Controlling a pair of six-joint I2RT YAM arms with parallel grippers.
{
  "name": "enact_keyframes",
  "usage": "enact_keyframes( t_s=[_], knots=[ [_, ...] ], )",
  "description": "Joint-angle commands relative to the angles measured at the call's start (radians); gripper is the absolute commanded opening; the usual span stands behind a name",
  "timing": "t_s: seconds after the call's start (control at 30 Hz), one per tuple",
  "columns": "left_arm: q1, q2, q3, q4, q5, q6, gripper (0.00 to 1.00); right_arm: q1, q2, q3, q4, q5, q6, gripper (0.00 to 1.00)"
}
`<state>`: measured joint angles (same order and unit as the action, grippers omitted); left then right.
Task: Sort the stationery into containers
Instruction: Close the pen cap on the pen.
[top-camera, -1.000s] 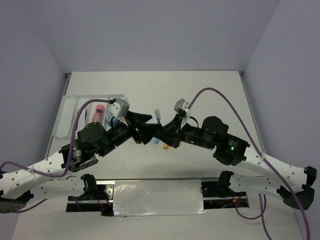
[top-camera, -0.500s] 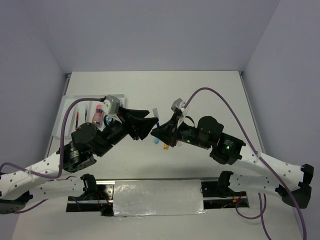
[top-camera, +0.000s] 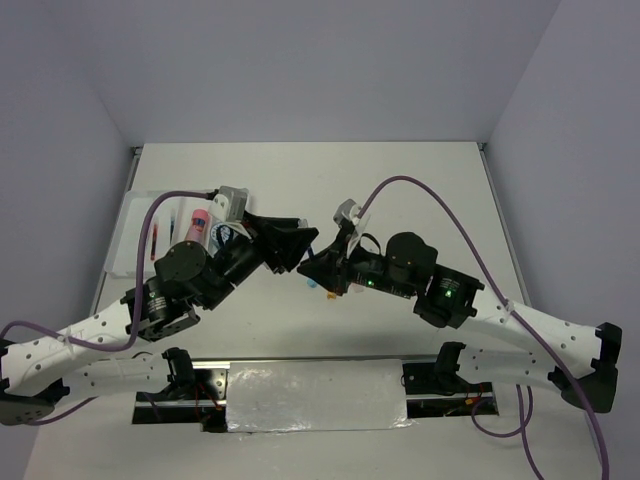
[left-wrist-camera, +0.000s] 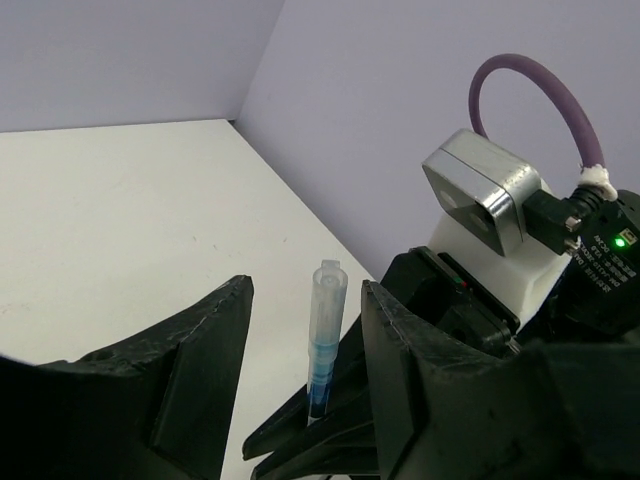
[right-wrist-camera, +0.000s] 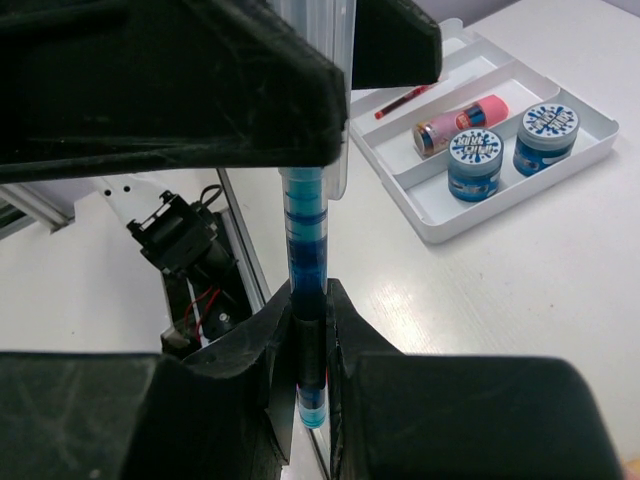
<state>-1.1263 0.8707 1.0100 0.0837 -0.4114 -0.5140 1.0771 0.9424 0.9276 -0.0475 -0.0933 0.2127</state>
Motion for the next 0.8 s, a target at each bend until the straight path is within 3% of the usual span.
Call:
enact_keyframes(
  t_s=[0.0,0.2,0.27,0.3,0.4,0.43,0.5,0.77],
  knots=[
    [0.008,-0.002,0.041,0.027,-0.033,-0.021,0.59,0.015,0.015,0.043,0.012,-0.006,-0.016,0.0],
    [0.013,0.005,0.042,0.037,-0.012,-0.027,0.57,0.018,0.027,0.047,0.011,0.009,-0.019,0.0],
    [0.013,0.008,0.045,0.034,0.005,-0.029,0.46,0.018,0.027,0.05,0.009,0.029,-0.015,0.0],
    [0.013,0.013,0.047,0.033,0.009,-0.029,0.35,0.018,0.027,0.054,0.009,0.038,-0.013,0.0],
    [0.013,0.02,0.044,0.018,0.023,-0.043,0.19,0.018,0.032,0.071,0.003,0.055,-0.009,0.0],
    [0.013,0.025,0.033,0.021,0.043,-0.046,0.08,0.018,0.032,0.077,0.001,0.063,-0.007,0.0],
    [0.013,0.034,0.009,0.021,0.062,-0.07,0.0,0.017,0.032,0.1,0.009,0.066,-0.007,0.0],
    [-0.015,0.08,-0.217,0.172,0.261,-0.213,0.0,-0.041,0.091,0.373,-0.055,0.1,-0.024,0.0]
  ],
)
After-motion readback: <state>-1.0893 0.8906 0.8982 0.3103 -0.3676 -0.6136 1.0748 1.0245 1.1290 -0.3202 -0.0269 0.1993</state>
